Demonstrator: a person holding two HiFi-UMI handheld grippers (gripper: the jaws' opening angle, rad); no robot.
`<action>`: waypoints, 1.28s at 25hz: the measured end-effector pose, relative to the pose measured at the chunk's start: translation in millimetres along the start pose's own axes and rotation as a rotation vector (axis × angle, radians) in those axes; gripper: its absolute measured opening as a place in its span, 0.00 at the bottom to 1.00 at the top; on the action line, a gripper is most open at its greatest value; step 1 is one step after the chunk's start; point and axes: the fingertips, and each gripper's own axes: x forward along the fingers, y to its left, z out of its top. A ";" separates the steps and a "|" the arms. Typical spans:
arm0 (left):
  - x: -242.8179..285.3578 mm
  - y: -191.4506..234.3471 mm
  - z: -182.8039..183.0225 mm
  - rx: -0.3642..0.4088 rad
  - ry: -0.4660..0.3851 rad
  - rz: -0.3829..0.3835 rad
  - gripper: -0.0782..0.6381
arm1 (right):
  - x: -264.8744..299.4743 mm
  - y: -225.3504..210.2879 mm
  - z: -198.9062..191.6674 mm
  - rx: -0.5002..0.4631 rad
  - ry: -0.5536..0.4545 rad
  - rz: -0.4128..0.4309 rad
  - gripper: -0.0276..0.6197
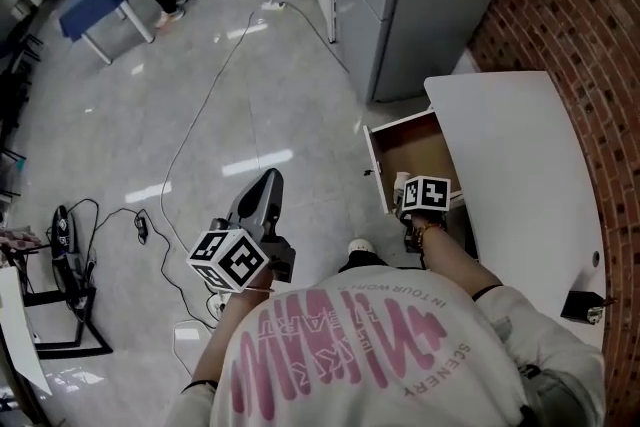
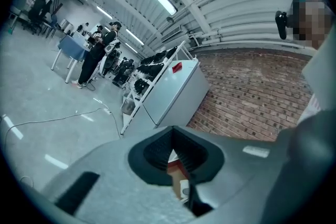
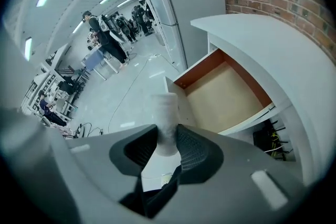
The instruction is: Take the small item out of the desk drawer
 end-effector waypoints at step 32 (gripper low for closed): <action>-85.6 -11.0 37.3 0.085 -0.083 -0.037 0.12 | -159.6 191.1 60.0 -0.053 -0.456 0.413 0.25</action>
